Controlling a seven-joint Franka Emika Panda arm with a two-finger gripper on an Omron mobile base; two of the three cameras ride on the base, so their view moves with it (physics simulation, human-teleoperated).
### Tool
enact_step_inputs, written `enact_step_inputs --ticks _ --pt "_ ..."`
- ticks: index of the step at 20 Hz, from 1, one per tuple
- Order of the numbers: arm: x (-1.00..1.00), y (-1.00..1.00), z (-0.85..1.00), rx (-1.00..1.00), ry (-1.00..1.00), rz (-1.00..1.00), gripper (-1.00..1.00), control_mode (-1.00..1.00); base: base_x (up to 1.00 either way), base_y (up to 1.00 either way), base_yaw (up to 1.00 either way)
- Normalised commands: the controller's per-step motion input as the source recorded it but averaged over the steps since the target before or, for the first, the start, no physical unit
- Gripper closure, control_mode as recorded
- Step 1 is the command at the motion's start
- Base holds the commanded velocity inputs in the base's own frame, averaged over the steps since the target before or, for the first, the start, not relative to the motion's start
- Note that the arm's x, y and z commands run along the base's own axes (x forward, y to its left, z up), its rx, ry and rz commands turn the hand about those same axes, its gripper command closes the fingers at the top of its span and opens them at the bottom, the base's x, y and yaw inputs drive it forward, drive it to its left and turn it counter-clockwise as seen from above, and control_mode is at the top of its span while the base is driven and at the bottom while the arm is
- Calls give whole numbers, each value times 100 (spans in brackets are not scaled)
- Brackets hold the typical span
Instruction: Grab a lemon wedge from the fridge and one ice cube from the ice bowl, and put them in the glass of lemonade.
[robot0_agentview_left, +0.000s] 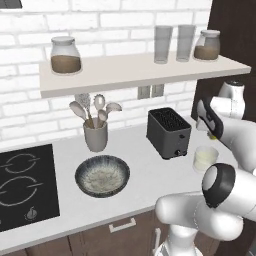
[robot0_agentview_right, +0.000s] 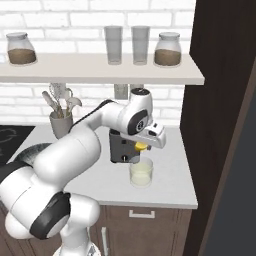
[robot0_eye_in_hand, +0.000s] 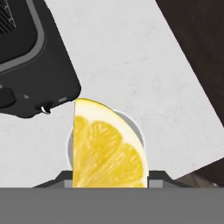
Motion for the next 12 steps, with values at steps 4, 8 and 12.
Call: enact_step_inputs --ticks 4,8,12 --pt "1 0 -38 4 0 0 100 -100 0 0 0" --pt "3 0 -11 0 0 0 100 -100 0 0 0" --pt "28 4 0 0 0 0 100 -100 0 0 0"
